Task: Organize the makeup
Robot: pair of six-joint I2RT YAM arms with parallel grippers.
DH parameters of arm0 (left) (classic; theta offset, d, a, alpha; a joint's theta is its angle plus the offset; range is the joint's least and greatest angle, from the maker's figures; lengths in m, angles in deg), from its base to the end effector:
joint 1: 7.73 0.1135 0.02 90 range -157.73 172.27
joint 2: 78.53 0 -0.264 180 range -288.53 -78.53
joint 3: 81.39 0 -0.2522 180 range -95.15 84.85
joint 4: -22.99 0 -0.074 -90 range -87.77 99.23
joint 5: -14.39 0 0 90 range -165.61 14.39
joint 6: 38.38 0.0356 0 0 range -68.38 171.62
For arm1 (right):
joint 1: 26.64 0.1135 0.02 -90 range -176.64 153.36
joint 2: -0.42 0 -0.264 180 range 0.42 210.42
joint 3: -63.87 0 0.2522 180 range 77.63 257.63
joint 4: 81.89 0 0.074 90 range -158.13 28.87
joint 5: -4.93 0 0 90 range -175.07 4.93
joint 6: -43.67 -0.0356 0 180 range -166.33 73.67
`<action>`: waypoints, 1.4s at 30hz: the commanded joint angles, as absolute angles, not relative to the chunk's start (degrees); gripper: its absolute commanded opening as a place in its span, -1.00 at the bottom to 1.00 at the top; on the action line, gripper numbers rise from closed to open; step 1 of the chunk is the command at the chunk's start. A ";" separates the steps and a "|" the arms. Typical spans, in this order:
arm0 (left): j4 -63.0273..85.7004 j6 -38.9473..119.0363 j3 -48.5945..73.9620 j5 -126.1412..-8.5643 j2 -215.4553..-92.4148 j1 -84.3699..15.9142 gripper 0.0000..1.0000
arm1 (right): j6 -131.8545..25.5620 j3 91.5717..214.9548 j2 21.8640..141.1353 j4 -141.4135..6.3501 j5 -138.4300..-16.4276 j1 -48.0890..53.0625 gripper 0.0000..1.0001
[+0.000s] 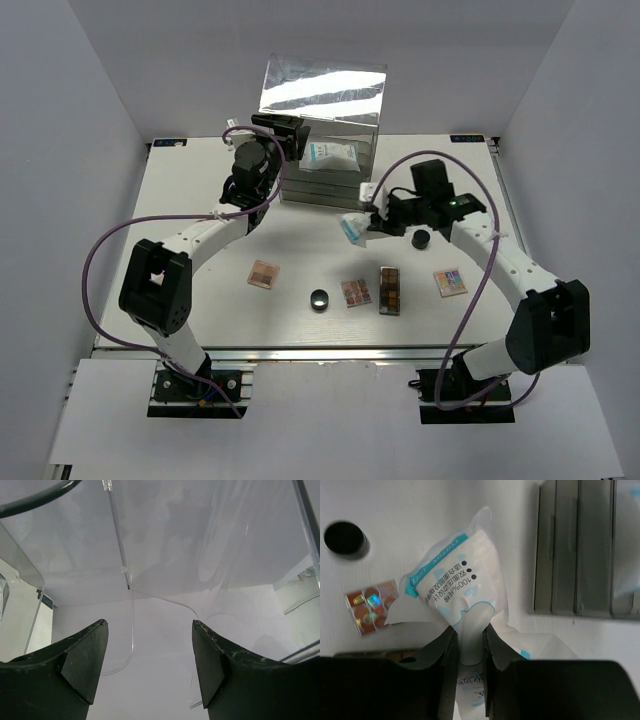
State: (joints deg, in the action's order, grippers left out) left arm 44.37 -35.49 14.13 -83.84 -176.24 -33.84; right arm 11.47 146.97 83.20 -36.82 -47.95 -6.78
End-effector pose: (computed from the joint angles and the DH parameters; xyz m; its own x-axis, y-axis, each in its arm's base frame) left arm 0.3696 -0.1754 0.3329 -0.3015 -0.9530 -0.0296 0.1427 -0.0144 -0.9897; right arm 0.2859 0.1261 0.3047 0.2175 -0.6388 -0.7380 -0.9195 0.1197 -0.3746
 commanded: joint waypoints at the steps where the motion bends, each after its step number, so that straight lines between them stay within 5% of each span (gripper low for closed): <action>1: 42.81 -35.12 11.38 -84.49 -171.69 -34.18 0.54 | 3.61 143.56 79.52 -53.77 -53.49 -0.90 -1.00; 30: 39.82 -33.54 11.03 -84.32 -170.73 -33.66 0.54 | 5.61 146.18 97.96 -105.55 -73.37 5.88 -1.00; 42: 40.35 -33.54 11.73 -84.49 -170.81 -33.48 0.54 | 9.83 154.17 108.07 -111.29 -81.38 6.06 -0.99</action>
